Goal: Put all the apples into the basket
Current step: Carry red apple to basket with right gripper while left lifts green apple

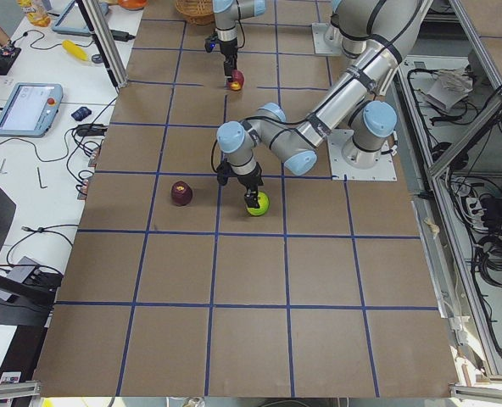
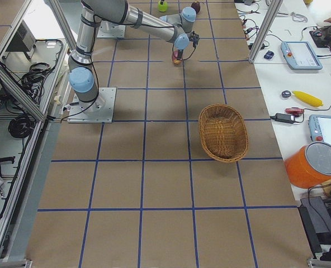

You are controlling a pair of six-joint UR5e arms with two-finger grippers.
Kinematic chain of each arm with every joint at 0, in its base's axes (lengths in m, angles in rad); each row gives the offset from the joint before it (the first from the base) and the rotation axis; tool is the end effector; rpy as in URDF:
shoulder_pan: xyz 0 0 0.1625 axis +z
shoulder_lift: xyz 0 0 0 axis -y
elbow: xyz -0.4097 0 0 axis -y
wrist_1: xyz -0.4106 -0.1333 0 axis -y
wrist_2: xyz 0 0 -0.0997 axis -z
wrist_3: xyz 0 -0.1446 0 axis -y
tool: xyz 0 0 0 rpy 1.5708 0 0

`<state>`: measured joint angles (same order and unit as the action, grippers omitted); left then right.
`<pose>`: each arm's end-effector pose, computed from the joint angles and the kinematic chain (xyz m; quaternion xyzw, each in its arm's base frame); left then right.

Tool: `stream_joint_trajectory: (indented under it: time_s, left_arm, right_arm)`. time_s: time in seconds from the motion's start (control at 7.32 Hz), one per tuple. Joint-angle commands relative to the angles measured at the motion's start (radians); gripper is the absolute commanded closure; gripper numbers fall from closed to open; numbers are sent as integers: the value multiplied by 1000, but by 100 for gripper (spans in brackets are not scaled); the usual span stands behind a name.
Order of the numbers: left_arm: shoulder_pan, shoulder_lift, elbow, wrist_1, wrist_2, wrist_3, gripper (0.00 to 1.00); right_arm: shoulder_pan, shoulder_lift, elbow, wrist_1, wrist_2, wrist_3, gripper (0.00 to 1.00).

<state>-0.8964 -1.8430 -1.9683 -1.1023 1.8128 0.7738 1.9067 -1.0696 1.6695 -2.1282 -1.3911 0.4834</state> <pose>0.2362 -0.4535 0.1448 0.0612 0.9858 0.1542 0.0239 0.3577 -0.5417 0.1436 0.0753 0.9929 0.0551 0.0739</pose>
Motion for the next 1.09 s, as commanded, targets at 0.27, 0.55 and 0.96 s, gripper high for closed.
stream_joint_trajectory:
  time_s: [0.27,0.55,0.96]
  left_arm:
    - [5,-77,0,47,3,7,34]
    - [-38,-21,8,35,-7,-19,69]
    - [-239,82,45,-146,-211,-317,74]
  right_arm:
    - [15,17,-5,-7,-22,-5,67]
    - [14,-4,-5,7,-37,4,100]
    - [-87,-177,-28,179,-159,-11,100]
